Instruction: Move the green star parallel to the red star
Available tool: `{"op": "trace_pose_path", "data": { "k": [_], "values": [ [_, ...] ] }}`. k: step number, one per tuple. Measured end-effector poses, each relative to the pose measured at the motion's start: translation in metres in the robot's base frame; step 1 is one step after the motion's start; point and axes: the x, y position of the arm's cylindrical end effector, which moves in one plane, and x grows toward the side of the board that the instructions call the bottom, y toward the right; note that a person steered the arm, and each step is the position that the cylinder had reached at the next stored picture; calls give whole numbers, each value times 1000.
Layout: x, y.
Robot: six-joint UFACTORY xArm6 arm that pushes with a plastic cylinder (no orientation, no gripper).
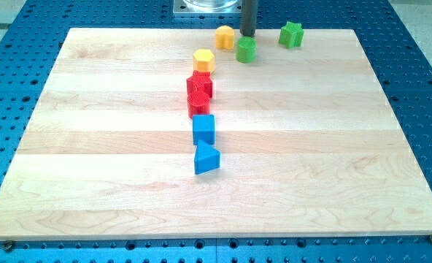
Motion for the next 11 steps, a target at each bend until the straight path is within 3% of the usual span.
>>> {"op": "trace_pose_path", "data": {
  "k": [1, 2, 3, 6, 8, 10, 11],
  "values": [
    [0, 73],
    [10, 105],
    [59, 102],
    [70, 124],
    [158, 117],
    [108, 123],
    [114, 70]
  ]
}}
